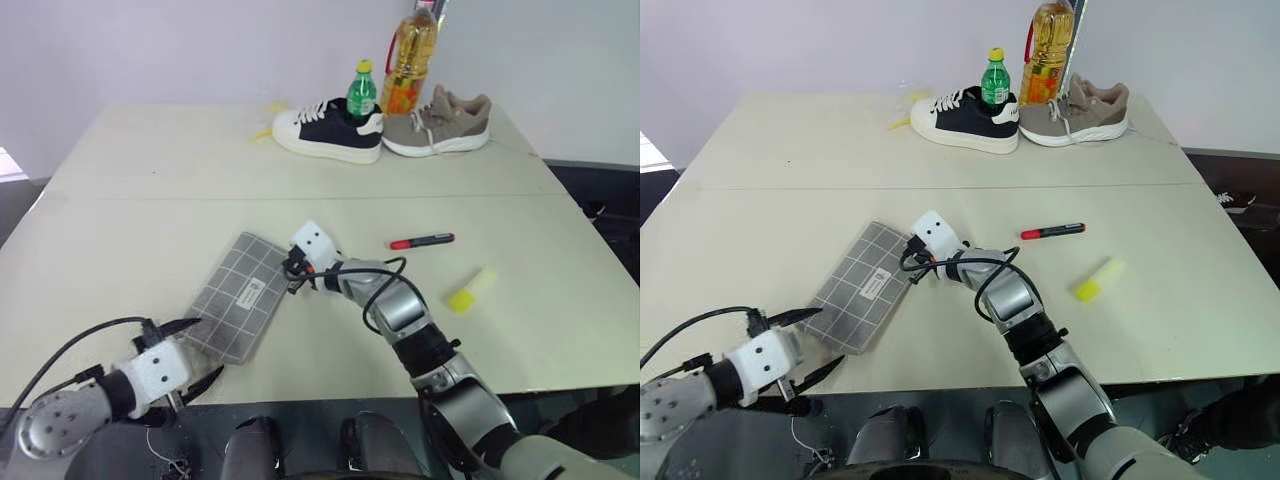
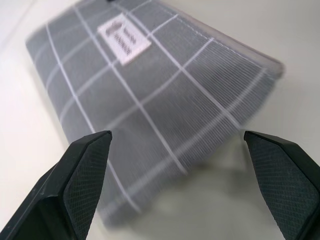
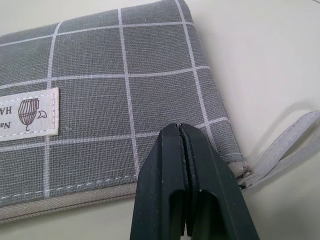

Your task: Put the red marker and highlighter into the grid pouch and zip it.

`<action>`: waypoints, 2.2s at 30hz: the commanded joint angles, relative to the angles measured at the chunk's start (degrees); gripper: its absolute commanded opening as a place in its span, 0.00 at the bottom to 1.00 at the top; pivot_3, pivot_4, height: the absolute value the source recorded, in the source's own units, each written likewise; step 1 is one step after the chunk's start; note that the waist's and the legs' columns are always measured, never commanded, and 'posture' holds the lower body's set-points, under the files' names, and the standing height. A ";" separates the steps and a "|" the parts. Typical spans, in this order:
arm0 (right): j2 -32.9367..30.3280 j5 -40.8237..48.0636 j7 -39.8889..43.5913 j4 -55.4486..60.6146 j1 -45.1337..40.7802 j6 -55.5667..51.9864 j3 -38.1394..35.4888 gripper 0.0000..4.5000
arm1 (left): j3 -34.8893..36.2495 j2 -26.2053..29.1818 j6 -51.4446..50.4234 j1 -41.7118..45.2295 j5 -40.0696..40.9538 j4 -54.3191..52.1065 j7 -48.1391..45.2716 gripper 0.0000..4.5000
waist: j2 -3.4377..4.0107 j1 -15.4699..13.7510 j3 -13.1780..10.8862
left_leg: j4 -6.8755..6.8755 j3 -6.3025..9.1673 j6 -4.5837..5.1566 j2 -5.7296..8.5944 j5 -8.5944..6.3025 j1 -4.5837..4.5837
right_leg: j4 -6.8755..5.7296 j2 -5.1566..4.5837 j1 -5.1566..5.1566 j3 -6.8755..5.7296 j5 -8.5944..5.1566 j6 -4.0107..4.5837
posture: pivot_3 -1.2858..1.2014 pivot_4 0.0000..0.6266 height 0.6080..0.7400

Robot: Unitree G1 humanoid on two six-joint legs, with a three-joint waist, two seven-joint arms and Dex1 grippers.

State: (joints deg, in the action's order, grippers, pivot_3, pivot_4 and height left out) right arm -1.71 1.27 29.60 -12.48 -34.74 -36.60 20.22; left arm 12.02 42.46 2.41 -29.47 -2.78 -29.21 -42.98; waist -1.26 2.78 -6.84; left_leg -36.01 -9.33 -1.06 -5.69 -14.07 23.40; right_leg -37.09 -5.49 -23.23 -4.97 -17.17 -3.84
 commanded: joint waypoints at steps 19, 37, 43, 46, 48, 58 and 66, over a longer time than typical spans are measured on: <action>0.99 -0.40 0.47 -0.20 -0.43 0.47 0.98 0.00 | -7.80 0.27 14.28 7.30 -6.62 8.12 4.00 0.37 | 0.03 -0.18 -0.01 | -0.01 0.00 0.00 0.01 0.00 0.00 | -0.01 -0.03 0.01 -0.03 0.04 -0.07 | 0.52 0.24 0.74; -18.07 3.47 13.85 4.13 -5.15 14.31 -9.04 0.60 | -3.66 -13.32 -4.69 11.65 9.41 -5.23 12.50 0.00 | -0.07 -0.35 -0.02 | -0.08 0.03 0.02 0.06 0.01 0.05 | 0.02 -0.01 0.09 -0.08 0.07 -0.13 | 0.52 0.24 0.74; -18.42 3.79 15.59 1.15 -6.94 17.38 -8.96 0.81 | -5.21 -12.97 -7.72 12.06 10.60 -8.68 11.08 0.00 | -0.03 -0.10 -0.04 | -0.02 0.02 0.02 0.03 0.01 -0.02 | -0.01 0.27 0.22 -0.08 0.08 -0.15 | 0.52 0.24 0.74; -16.99 2.59 14.30 -1.18 -7.98 15.67 -7.82 0.81 | -6.12 -12.57 -8.28 12.17 10.48 -9.59 10.24 0.00 | 0.00 -0.25 -0.06 | -0.03 0.05 0.01 -0.02 0.02 -0.02 | -0.01 0.38 0.21 -0.09 0.07 -0.14 | 0.52 0.24 0.74; -16.06 2.60 13.37 -2.71 -8.42 14.04 -7.86 0.81 | -6.50 -12.54 -8.44 12.20 10.31 -9.98 10.16 0.00 | -0.02 -0.27 -0.05 | -0.04 0.04 0.01 -0.02 0.02 -0.02 | -0.01 0.35 0.20 -0.08 0.07 -0.13 | 0.52 0.24 0.74; -12.75 3.34 11.24 -6.31 -10.14 11.86 -9.17 0.18 | -7.34 -12.65 -9.01 12.43 10.11 -11.11 10.45 0.00 | -0.01 -0.35 -0.06 | -0.06 0.05 0.01 -0.03 0.02 -0.01 | -0.01 0.22 0.10 -0.08 0.07 -0.12 | 0.52 0.24 0.74; -17.03 -0.31 14.93 0.37 -7.92 11.98 -4.02 0.01 | -9.91 -12.41 -9.62 15.30 6.86 -8.07 11.27 0.00 | 0.03 -0.47 -0.08 | -0.05 0.06 0.01 -0.01 0.02 -0.01 | -0.01 0.21 0.09 -0.09 0.07 -0.12 | 0.52 0.24 0.74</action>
State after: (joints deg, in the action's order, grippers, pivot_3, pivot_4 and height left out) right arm -17.74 1.97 42.98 -16.36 -42.92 -25.75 15.10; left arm 2.96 30.07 -7.08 -15.37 5.12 -37.32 -32.37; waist -1.23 2.31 -6.92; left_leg -36.06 -9.27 -1.05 -5.69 -14.05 23.39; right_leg -37.09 -5.31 -23.18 -5.06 -17.10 -3.97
